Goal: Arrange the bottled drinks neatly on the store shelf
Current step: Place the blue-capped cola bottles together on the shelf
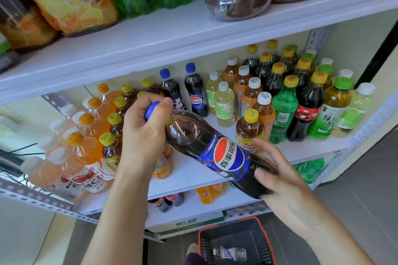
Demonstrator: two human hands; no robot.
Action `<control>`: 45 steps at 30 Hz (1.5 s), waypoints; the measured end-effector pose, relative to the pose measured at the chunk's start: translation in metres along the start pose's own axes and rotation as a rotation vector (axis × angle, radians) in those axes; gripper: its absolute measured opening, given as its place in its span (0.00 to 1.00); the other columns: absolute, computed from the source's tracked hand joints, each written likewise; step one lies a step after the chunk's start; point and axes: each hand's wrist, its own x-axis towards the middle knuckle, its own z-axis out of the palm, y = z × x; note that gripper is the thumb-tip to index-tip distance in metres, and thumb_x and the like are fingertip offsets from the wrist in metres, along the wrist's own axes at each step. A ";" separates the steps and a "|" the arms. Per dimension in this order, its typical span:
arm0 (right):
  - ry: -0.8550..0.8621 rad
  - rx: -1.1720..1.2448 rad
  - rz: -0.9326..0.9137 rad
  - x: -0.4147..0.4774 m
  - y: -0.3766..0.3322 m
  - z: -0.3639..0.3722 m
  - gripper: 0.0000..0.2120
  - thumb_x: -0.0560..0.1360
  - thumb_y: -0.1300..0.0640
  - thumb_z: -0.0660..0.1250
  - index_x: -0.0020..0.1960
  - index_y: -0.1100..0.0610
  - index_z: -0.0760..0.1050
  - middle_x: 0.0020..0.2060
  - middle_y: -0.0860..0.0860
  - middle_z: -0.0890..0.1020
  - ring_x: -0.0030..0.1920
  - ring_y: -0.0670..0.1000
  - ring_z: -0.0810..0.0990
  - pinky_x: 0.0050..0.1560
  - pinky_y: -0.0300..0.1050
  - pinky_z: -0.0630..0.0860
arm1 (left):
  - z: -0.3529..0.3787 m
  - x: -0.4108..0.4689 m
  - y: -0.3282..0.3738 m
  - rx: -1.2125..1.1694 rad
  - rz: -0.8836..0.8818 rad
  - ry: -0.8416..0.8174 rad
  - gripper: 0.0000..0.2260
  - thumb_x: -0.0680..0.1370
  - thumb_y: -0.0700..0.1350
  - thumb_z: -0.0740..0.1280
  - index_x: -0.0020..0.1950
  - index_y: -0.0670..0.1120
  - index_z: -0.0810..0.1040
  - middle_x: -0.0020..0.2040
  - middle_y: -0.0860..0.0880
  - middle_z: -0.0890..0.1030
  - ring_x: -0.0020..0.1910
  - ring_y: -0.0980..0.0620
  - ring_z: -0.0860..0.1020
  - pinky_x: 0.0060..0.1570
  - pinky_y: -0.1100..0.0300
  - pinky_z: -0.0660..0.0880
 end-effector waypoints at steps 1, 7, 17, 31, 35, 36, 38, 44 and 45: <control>-0.014 0.068 0.101 0.000 -0.004 0.000 0.21 0.73 0.54 0.73 0.66 0.51 0.76 0.63 0.61 0.79 0.59 0.62 0.81 0.49 0.52 0.82 | 0.000 0.000 0.001 -0.020 0.026 -0.012 0.06 0.71 0.53 0.68 0.36 0.53 0.78 0.30 0.55 0.73 0.30 0.54 0.69 0.30 0.61 0.67; -0.028 0.088 0.317 -0.003 -0.003 0.002 0.29 0.69 0.39 0.72 0.61 0.58 0.79 0.48 0.68 0.81 0.29 0.57 0.81 0.24 0.42 0.76 | -0.002 0.004 0.006 -0.183 0.007 -0.030 0.04 0.71 0.51 0.68 0.39 0.52 0.81 0.33 0.54 0.77 0.31 0.55 0.73 0.32 0.60 0.72; 0.098 -0.153 -0.089 0.000 0.006 0.011 0.30 0.58 0.69 0.78 0.52 0.47 0.73 0.51 0.53 0.81 0.50 0.53 0.81 0.47 0.46 0.80 | 0.003 -0.004 -0.007 -0.094 -0.368 -0.097 0.26 0.71 0.61 0.73 0.59 0.45 0.76 0.51 0.45 0.85 0.49 0.51 0.84 0.45 0.57 0.81; -0.096 0.009 0.291 -0.002 -0.006 0.012 0.29 0.67 0.41 0.76 0.64 0.52 0.77 0.56 0.61 0.82 0.52 0.66 0.83 0.42 0.52 0.83 | 0.018 -0.011 -0.009 -0.386 -0.287 -0.025 0.25 0.67 0.40 0.73 0.62 0.34 0.74 0.46 0.42 0.82 0.44 0.45 0.82 0.41 0.51 0.81; -0.016 0.006 0.279 0.000 -0.002 0.017 0.31 0.60 0.39 0.80 0.55 0.58 0.82 0.41 0.64 0.83 0.35 0.61 0.84 0.31 0.46 0.81 | 0.019 -0.009 -0.008 -0.447 -0.316 -0.080 0.24 0.66 0.40 0.70 0.61 0.39 0.73 0.49 0.39 0.80 0.47 0.42 0.80 0.50 0.44 0.79; 0.008 0.018 0.239 0.000 -0.001 0.019 0.30 0.61 0.41 0.81 0.55 0.59 0.81 0.41 0.65 0.83 0.35 0.61 0.83 0.31 0.47 0.81 | 0.019 -0.009 -0.008 -0.447 -0.327 -0.094 0.21 0.68 0.41 0.68 0.61 0.39 0.73 0.50 0.39 0.80 0.48 0.42 0.80 0.53 0.42 0.77; 0.044 0.044 0.176 0.001 0.002 0.022 0.24 0.69 0.49 0.74 0.61 0.59 0.77 0.45 0.66 0.83 0.36 0.64 0.83 0.34 0.48 0.82 | 0.018 -0.006 -0.007 -0.370 -0.332 -0.113 0.19 0.71 0.44 0.67 0.61 0.41 0.74 0.51 0.40 0.81 0.50 0.43 0.81 0.57 0.43 0.76; 0.104 0.011 0.076 0.001 0.012 0.019 0.18 0.67 0.56 0.74 0.57 0.56 0.78 0.56 0.64 0.81 0.45 0.70 0.83 0.43 0.52 0.83 | 0.012 -0.001 -0.006 -0.046 -0.326 -0.185 0.22 0.71 0.61 0.71 0.59 0.50 0.77 0.52 0.49 0.85 0.53 0.52 0.83 0.62 0.46 0.76; 0.103 -0.008 0.055 0.002 0.013 0.018 0.21 0.66 0.54 0.78 0.57 0.54 0.79 0.56 0.62 0.81 0.48 0.68 0.83 0.45 0.53 0.82 | 0.012 0.000 -0.006 -0.020 -0.328 -0.184 0.23 0.69 0.62 0.71 0.59 0.50 0.77 0.50 0.49 0.85 0.52 0.52 0.83 0.61 0.45 0.77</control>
